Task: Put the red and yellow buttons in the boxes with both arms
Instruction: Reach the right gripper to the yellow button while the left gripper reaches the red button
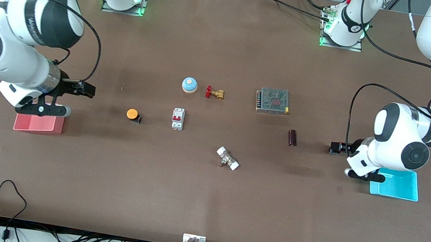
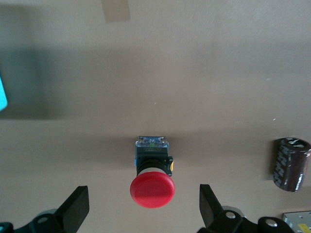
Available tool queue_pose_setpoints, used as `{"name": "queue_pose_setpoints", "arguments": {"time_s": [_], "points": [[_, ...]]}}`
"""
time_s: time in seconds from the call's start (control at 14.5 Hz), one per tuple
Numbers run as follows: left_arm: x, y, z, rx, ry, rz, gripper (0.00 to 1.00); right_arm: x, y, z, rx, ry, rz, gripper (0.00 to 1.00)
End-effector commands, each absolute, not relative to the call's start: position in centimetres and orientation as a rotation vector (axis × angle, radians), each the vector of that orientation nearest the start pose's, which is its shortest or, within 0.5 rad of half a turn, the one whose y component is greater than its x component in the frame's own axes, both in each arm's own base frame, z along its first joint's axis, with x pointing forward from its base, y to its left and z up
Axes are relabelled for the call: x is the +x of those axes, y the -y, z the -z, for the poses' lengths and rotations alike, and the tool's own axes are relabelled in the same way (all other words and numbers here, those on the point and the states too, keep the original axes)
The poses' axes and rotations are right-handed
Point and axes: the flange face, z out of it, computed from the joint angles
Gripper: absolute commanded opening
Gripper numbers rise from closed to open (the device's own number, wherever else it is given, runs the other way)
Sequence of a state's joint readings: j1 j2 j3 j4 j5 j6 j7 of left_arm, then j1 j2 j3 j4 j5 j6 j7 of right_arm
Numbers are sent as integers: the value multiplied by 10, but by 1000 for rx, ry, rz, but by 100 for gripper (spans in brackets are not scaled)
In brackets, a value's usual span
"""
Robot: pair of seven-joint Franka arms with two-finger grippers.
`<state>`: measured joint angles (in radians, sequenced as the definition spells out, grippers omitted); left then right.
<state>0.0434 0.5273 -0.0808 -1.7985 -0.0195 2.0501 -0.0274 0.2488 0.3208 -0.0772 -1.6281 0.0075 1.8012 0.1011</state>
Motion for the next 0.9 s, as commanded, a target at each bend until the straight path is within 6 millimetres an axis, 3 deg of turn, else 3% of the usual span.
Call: {"name": "queue_pose_setpoints", "arguments": {"time_s": [0.0,0.21,0.41,0.69,0.83], "points": [[620,19,-228,-3166,11,-443,100,618,-132,-400,-3164,70,-178,100],[617,21,-203,-3202,45,-422,100,605,-159,-365,-3157,-12,-110,100],[611,21,-191,-3203,38,-414,100,587,-186,-327,-3137,-48,-30,100],[606,22,-186,-3199,27,-411,99,587,-198,-287,-3133,-81,1,100],[606,22,-191,-3197,24,-415,91,590,-199,-271,-3130,-108,9,100]]}}
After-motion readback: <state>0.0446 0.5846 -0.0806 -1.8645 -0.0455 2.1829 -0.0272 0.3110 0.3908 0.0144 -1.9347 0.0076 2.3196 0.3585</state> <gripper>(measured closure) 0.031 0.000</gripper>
